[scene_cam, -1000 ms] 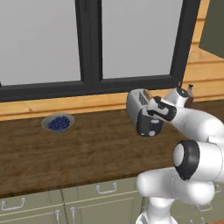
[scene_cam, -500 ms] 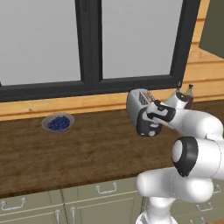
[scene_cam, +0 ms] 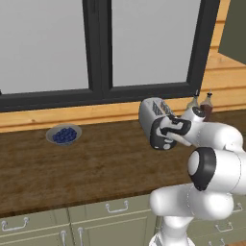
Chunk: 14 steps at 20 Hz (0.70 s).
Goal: Start the toaster. Once the lever pops up, take the bread to the plate on the dining counter.
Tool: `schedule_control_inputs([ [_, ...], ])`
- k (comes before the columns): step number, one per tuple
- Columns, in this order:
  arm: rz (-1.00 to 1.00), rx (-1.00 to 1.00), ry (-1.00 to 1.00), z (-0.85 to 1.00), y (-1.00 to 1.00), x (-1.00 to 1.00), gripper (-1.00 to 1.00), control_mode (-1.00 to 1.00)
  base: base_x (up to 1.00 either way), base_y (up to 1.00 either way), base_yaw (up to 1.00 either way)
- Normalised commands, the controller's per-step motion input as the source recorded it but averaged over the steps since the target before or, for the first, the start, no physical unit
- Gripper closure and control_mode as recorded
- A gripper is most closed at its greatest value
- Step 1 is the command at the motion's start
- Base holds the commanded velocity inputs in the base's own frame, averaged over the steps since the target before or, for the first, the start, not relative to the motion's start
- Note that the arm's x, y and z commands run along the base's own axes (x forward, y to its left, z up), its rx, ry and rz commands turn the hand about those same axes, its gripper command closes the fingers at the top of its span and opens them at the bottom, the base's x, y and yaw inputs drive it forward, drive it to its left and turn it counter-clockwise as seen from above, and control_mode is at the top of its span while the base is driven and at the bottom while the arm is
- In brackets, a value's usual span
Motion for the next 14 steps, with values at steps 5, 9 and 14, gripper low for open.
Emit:
schedule_control_inputs([
  [5,0.0,0.0,0.0,-0.54,0.01,0.0,1.0,-1.0,0.0,0.0,0.0],
  [9,-0.01,0.0,0.01,-0.79,0.06,-0.01,1.0,-1.0,0.0,0.0,0.0],
  [14,-0.03,0.0,0.03,-0.96,0.06,-0.07,1.0,-1.0,0.0,0.0,0.0],
])
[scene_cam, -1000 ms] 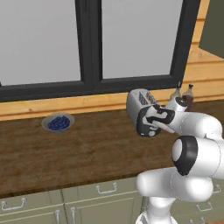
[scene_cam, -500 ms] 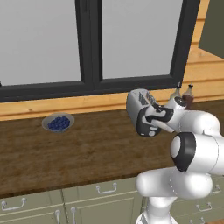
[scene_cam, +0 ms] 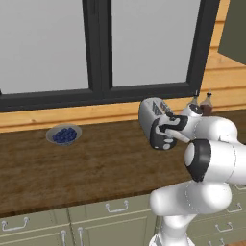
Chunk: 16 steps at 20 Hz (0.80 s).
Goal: Start the toaster. Once the lever pops up, take the bread to the plate on the dining counter.
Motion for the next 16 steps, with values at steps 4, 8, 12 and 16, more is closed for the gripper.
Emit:
schedule_control_inputs([
  [4,-0.03,0.0,0.02,-1.0,0.08,-0.34,1.0,-1.0,0.0,0.0,0.0],
  [8,-0.01,0.01,0.0,-0.73,0.09,-0.3,1.0,-1.0,0.0,0.0,0.0],
  [12,0.0,0.11,-0.09,0.65,0.0,-0.16,1.0,-1.0,0.0,0.0,0.0],
  [16,0.0,0.04,-0.1,0.88,0.0,-0.43,1.0,-1.0,0.0,0.0,0.0],
])
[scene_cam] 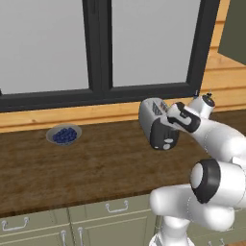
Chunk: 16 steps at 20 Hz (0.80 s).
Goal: Start the toaster. Once the lever pops up, take the bread to the plate on the dining counter.
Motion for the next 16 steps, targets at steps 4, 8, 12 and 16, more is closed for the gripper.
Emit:
schedule_control_inputs([
  [4,0.0,0.0,-0.02,1.0,0.0,-0.2,1.0,-1.0,0.0,0.0,0.0],
  [8,0.0,-0.03,0.0,0.88,0.0,0.0,1.0,-1.0,0.0,0.0,0.0],
  [12,0.0,-0.18,-0.09,0.17,0.0,0.07,1.0,-1.0,0.0,0.0,0.0],
  [16,0.0,-0.09,-0.01,0.0,-0.06,0.38,1.0,-1.0,0.0,0.0,0.0],
])
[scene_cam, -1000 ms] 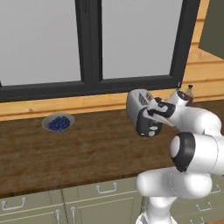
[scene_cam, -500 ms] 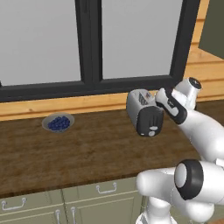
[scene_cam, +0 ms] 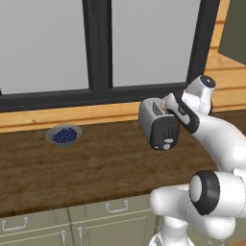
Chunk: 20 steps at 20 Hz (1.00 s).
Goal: Start the toaster. Once the lever pops up, take the bread to the plate on the dining counter.
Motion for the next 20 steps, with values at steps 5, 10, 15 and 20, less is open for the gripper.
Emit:
schedule_control_inputs([
  [5,0.0,-0.08,-0.02,-0.03,0.0,0.54,-1.0,-1.0,0.0,0.0,0.0],
  [10,0.0,-0.05,-0.03,0.01,-0.01,0.22,-1.0,-1.0,0.0,0.0,0.0],
  [15,0.0,-0.04,-0.03,-0.1,-0.08,0.2,-1.0,-1.0,0.0,0.0,0.0],
  [20,0.04,0.0,-0.04,-0.01,-0.01,0.34,-1.0,-1.0,0.0,0.0,0.0],
])
